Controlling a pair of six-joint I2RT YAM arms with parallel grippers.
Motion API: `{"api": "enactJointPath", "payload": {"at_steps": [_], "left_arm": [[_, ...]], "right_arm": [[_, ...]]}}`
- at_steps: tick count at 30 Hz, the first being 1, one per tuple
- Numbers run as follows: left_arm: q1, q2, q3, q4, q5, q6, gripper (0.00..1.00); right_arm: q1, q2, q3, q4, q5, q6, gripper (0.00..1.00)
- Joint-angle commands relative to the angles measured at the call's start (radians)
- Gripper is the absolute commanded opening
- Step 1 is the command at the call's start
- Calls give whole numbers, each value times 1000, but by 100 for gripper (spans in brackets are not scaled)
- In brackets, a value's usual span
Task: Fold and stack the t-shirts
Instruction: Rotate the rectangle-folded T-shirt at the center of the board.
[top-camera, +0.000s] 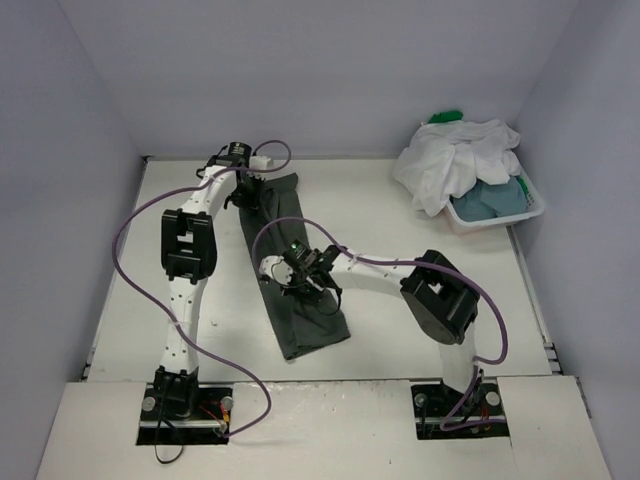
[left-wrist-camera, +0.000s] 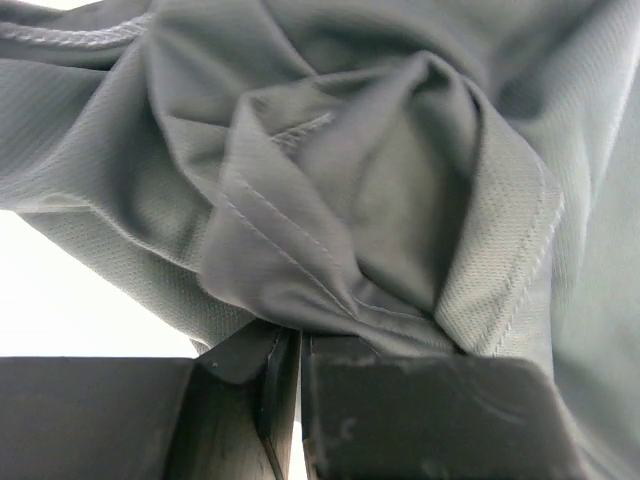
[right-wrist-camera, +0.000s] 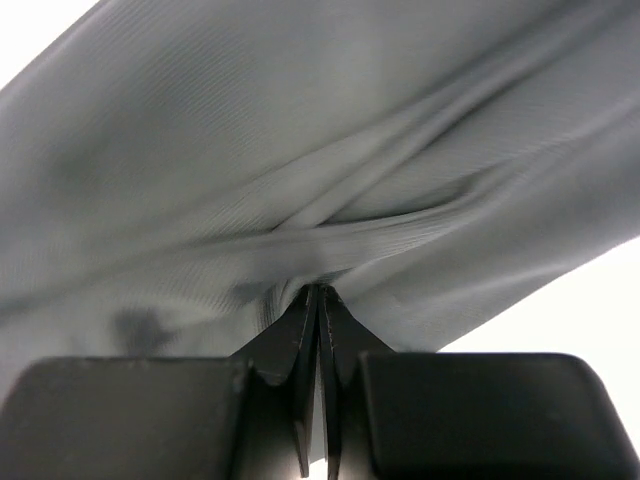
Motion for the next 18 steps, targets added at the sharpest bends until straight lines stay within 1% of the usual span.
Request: {"api": "enactJointPath", "payload": {"at_steps": [1,4,7,8,9,10,11,13,18], "left_arm": [[-27,75,120,-16,15,28,0],[-60,126,203,-57,24,35,0],[-82,118,205,-37,24,29,0],[-83,105,204,-36,32,15,0],[-85,94,205,-40,40,12,0],[-85,85,205,-42,47,14,0],[-84,56,196,-42,47,14,0],[-77,23,182,-42,49,17,0],[-56,-110,129,-57,37,20,0]], "right_arm": [[27,42,22,-108,-42,37,0],[24,111,88,-106,22,57,1],[14,180,155,-109,111,91,3],[7,198,168,-109,131,99,7],[3,200,180,-112,143,106,8],[-2,198,194,-118,144,114,10],[-15,189,198,-120,166,117,15],[-34,156,198,-121,174,120,22],[-100,59,169,-128,162,119,28]]}}
